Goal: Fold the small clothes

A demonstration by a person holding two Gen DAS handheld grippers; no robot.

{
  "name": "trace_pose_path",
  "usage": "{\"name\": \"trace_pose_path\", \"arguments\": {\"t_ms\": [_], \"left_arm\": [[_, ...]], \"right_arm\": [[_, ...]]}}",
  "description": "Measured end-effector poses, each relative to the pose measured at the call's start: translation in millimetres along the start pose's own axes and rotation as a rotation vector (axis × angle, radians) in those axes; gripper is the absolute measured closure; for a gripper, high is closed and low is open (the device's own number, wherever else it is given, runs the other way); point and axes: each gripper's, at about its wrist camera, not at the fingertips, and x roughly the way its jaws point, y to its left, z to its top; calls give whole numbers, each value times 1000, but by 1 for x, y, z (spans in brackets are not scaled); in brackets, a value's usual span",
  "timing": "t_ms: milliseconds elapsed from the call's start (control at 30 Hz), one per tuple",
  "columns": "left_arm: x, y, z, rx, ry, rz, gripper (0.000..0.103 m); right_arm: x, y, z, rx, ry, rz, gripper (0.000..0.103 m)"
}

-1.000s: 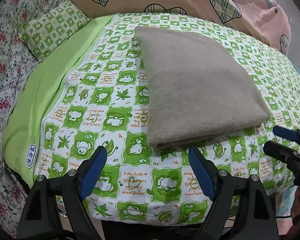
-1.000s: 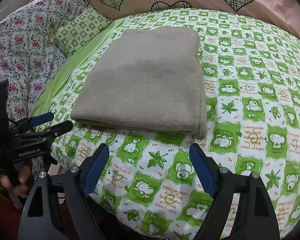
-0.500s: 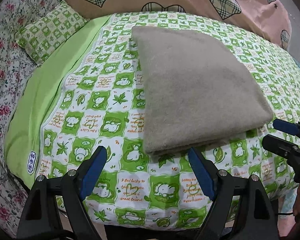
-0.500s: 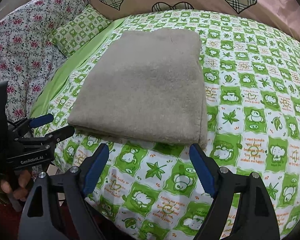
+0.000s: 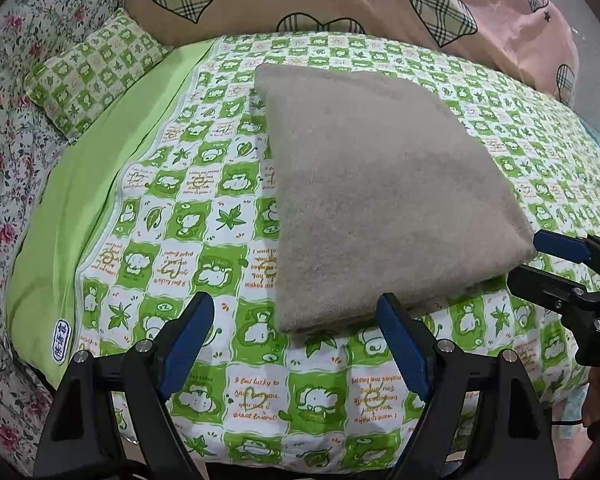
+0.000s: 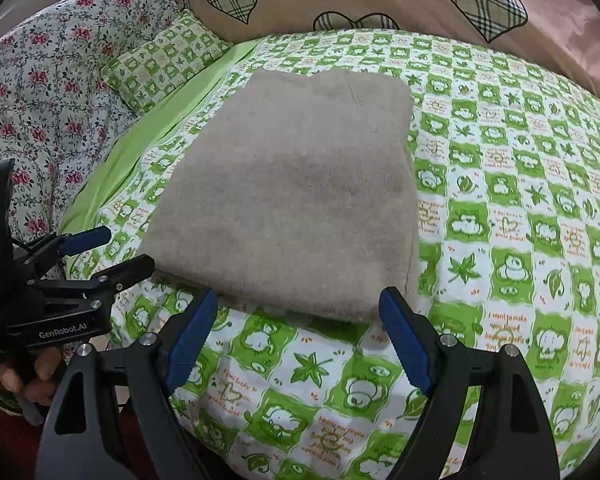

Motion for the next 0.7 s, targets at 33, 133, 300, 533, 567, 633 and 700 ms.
{"name": "trace_pose_path", "arguments": {"t_ms": [33,133,300,533,567,633,700], "left_arm": [[0,0,1,0,-1,-1,19],[1,-1,3,0,-3,-3,19],[2,-1,6,-8,-8,-6,19],[3,2,13,-25,-13,-12,19],[3,2,14,-26,-14,-13,19],[3,2,16,-29,-16,-14,19],[4,2,18,-32,-16,-16,19]], "right_arm": [[0,0,2,-4,-1,0,20],[2,1,7,-10,-5,-1,20],[4,1,12,-13,-8,1,19],[9,-1,16,-11,1,3,19],[10,-1,17,-10,1,5,19],[11,-2,19,-10,1,9,18],[11,-2,21,-11,1,11,18]]}}
